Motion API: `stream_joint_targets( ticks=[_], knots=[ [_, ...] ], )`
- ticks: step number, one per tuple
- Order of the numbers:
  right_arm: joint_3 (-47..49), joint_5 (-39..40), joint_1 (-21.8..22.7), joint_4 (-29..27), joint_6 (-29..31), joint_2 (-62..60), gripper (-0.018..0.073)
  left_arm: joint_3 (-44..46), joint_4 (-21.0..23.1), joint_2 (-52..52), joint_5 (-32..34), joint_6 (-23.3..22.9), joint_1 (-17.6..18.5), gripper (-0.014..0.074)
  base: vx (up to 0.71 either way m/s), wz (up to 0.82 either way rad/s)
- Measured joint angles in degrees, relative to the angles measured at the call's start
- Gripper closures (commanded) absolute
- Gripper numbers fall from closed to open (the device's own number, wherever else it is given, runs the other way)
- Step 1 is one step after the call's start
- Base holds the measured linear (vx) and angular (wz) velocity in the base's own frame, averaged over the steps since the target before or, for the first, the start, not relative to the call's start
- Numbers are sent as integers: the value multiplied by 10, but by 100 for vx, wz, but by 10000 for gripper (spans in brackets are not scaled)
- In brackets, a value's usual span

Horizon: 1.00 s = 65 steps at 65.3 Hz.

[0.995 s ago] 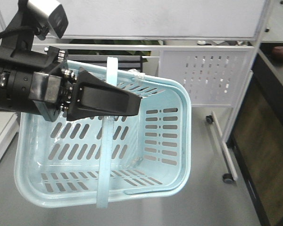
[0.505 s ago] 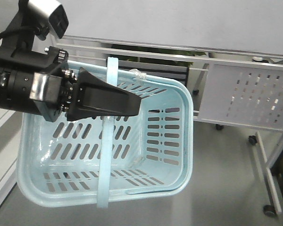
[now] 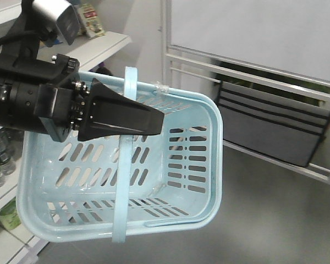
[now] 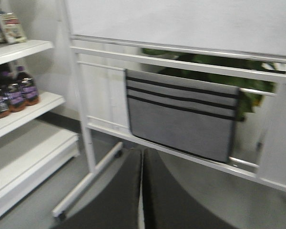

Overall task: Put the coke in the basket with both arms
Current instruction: 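Drive the base to the shelf with the red Coca-Cola bottle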

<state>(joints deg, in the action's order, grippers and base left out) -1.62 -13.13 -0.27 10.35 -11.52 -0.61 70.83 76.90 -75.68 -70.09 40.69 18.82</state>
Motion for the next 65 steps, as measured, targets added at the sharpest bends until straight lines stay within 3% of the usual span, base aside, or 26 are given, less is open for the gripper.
stream_joint_targets(
  ticks=[65],
  knots=[
    [0, 0, 0, 0, 0, 0, 565, 0, 0, 0, 0, 0, 0, 603, 14, 58]
  ],
)
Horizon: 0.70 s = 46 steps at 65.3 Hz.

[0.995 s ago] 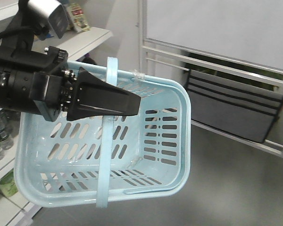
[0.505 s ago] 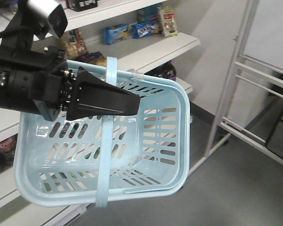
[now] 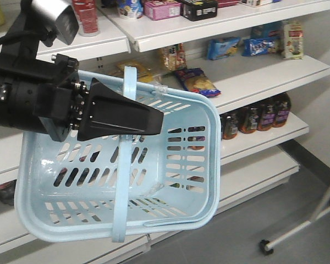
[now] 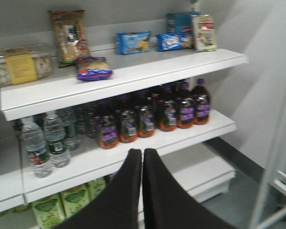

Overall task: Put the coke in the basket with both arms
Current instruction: 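Drive the base to the shelf with the red Coca-Cola bottle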

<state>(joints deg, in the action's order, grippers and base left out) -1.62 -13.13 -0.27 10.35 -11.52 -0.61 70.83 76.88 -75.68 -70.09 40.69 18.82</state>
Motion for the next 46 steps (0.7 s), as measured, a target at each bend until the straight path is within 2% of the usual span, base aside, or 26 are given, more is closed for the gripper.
stream_joint_targets(
  ticks=[46],
  knots=[
    [0, 0, 0, 0, 0, 0, 565, 0, 0, 0, 0, 0, 0, 603, 9, 36]
  ],
)
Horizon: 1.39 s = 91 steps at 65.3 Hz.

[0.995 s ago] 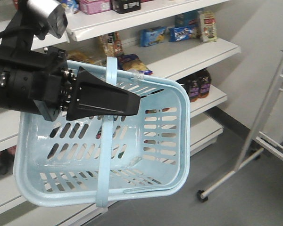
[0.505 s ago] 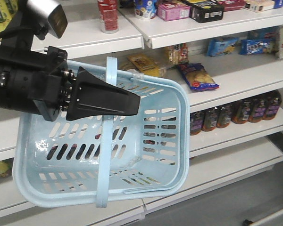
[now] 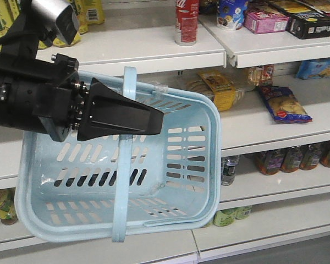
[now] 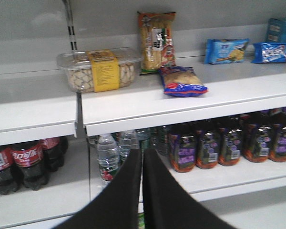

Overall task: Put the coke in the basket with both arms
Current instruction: 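Drive the base to the shelf with the red Coca-Cola bottle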

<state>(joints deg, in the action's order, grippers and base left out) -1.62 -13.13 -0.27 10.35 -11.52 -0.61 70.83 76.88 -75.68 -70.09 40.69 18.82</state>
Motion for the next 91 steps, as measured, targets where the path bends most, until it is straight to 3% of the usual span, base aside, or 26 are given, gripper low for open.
stream_joint_targets(
  ticks=[91],
  knots=[
    [0, 0, 0, 0, 0, 0, 565, 0, 0, 0, 0, 0, 0, 603, 6, 18]
  ],
)
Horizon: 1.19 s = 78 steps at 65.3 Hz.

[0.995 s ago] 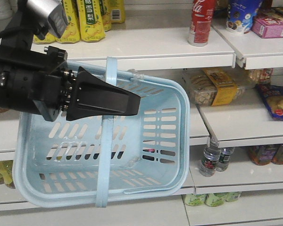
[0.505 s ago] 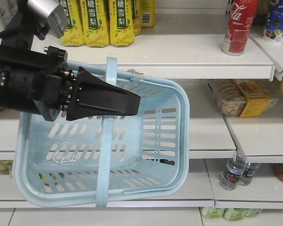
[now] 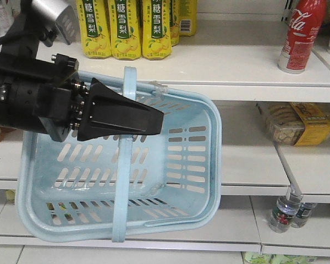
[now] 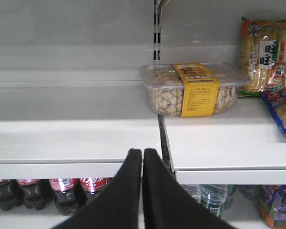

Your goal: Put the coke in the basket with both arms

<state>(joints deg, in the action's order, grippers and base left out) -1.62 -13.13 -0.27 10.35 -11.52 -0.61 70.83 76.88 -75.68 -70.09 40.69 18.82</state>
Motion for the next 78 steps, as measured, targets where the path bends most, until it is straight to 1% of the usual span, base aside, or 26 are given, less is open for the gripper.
stream_joint_targets(
  ticks=[26, 78],
  knots=[
    [0, 0, 0, 0, 0, 0, 565, 0, 0, 0, 0, 0, 0, 603, 5, 2],
    [0, 0, 0, 0, 0, 0, 565, 0, 0, 0, -1, -2, 0, 603, 5, -6]
  ],
)
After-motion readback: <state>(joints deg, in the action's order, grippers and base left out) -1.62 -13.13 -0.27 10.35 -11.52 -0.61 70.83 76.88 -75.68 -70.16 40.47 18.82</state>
